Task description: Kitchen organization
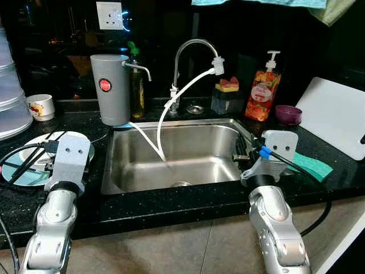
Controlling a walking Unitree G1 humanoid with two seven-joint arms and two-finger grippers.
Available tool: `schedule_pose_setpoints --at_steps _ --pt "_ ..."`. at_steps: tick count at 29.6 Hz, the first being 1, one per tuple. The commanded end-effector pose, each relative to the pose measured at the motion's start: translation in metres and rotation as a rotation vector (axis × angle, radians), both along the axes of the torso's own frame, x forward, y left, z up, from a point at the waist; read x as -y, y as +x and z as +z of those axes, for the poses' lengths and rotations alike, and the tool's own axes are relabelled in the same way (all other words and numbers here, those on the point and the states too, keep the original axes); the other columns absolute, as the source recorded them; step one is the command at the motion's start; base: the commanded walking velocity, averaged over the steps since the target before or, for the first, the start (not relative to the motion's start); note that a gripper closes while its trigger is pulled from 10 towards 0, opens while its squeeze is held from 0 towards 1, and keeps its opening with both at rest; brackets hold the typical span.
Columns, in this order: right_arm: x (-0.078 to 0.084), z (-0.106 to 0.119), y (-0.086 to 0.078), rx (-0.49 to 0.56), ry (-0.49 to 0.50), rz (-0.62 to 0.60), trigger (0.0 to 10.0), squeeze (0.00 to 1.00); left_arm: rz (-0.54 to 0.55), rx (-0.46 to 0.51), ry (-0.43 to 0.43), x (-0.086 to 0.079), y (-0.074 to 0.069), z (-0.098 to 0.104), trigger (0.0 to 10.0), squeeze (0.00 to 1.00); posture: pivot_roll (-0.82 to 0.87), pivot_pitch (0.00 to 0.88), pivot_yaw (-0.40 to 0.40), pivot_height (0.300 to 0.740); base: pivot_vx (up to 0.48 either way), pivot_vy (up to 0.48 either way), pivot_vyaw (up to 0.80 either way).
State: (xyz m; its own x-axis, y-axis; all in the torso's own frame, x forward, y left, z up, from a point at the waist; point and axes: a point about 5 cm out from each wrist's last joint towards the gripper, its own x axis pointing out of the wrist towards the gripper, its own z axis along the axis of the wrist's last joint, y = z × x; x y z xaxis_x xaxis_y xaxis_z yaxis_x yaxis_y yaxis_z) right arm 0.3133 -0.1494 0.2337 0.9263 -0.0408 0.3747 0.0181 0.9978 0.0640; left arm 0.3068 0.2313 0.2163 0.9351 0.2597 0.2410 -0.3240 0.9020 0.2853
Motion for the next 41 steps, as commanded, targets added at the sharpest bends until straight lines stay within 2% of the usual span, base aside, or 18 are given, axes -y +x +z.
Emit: schedule_pose_setpoints --at_steps 1,8,12,17,19,21,22,23,24,26,28,29,33,36,38,39,40,41 --pt "0.001 -0.002 0.000 -0.009 -0.006 -0.006 10.0 0.00 -0.005 -0.006 -0.005 -0.001 0.002 0.000 10.0 0.00 0.05 0.004 -0.066 0.740 0.000 0.000 0.00" --pt "0.002 -0.002 0.000 -0.008 -0.004 -0.012 10.0 0.00 -0.021 -0.057 -0.046 -0.004 0.007 -0.008 10.0 0.00 0.04 0.004 -0.062 0.740 0.000 0.000 0.00" --pt "0.002 -0.002 0.000 -0.009 -0.004 -0.012 10.0 0.00 -0.021 -0.058 -0.055 -0.004 0.008 -0.009 9.6 0.00 0.04 0.004 -0.062 0.740 0.000 0.000 0.00" --pt "0.002 -0.001 0.000 -0.006 -0.002 -0.011 10.0 0.00 -0.024 -0.063 -0.109 -0.006 0.011 -0.010 10.0 0.00 0.05 0.007 -0.064 0.740 0.000 0.000 0.00" --pt "0.002 -0.001 0.000 -0.006 -0.001 -0.011 10.0 0.00 -0.023 -0.062 -0.110 -0.006 0.012 -0.010 9.6 0.00 0.05 0.007 -0.064 0.740 0.000 0.000 0.00" --pt "0.002 -0.001 0.000 -0.006 -0.001 -0.013 10.0 0.00 -0.016 -0.059 -0.114 -0.007 0.013 -0.009 8.4 0.00 0.05 0.007 -0.064 0.740 0.000 0.000 0.00" --pt "0.002 -0.001 0.000 -0.006 -0.001 -0.013 10.0 0.00 -0.009 -0.055 -0.112 -0.007 0.014 -0.009 6.9 0.00 0.05 0.007 -0.064 0.740 0.000 0.000 0.00" --pt "0.002 -0.001 0.000 -0.006 -0.001 -0.013 10.0 0.00 -0.009 -0.055 -0.112 -0.007 0.014 -0.009 6.9 0.00 0.05 0.007 -0.064 0.740 0.000 0.000 0.00" --pt "0.000 -0.001 0.000 -0.008 0.000 0.009 10.0 0.00 0.002 -0.045 -0.085 -0.008 0.014 -0.007 4.8 0.00 0.05 0.007 -0.064 0.740 0.000 0.000 0.00" --pt "-0.001 -0.001 0.000 -0.009 0.001 0.022 10.0 0.00 0.005 -0.042 -0.075 -0.008 0.014 -0.006 4.8 0.00 0.05 0.007 -0.064 0.740 0.000 0.000 0.00" --pt "-0.016 0.001 -0.004 0.000 -0.044 0.151 10.0 0.00 0.005 -0.037 -0.058 -0.008 0.015 -0.005 4.1 0.00 0.05 0.007 -0.064 0.740 0.000 0.000 0.00" --pt "-0.016 0.001 -0.004 0.000 -0.044 0.151 10.0 0.00 0.005 -0.037 -0.058 -0.008 0.015 -0.005 4.1 0.00 0.05 0.007 -0.064 0.740 0.000 0.000 0.00" --pt "-0.048 0.001 -0.016 0.005 -0.141 0.422 10.0 0.00 0.006 -0.035 -0.051 -0.007 0.016 -0.004 3.4 0.00 0.04 0.006 -0.060 0.740 0.000 0.000 0.00" --pt "-0.060 0.003 -0.021 0.017 -0.187 0.509 10.0 0.00 0.008 -0.033 -0.051 -0.008 0.016 -0.004 3.4 0.00 0.04 0.006 -0.060 0.740 0.000 0.000 0.00" --pt "-0.066 0.005 -0.025 0.025 -0.211 0.557 10.0 0.00 0.010 -0.032 -0.050 -0.008 0.016 -0.004 2.9 0.00 0.04 0.005 -0.062 0.740 0.000 0.000 0.00" --pt "-0.070 0.006 -0.027 0.027 -0.224 0.596 10.0 0.00 0.011 -0.030 -0.050 -0.008 0.016 -0.004 1.5 0.00 0.04 0.005 -0.062 0.740 0.000 0.000 0.00" --pt "-0.070 0.006 -0.027 0.027 -0.224 0.596 10.0 0.00 0.011 -0.030 -0.050 -0.008 0.016 -0.004 1.5 0.00 0.04 0.005 -0.062 0.740 0.000 0.000 0.00" --pt "-0.073 0.006 -0.030 0.028 -0.235 0.631 10.0 0.00 0.013 -0.029 -0.049 -0.008 0.016 -0.004 0.9 0.00 0.04 0.005 -0.062 0.740 0.000 0.000 0.00"
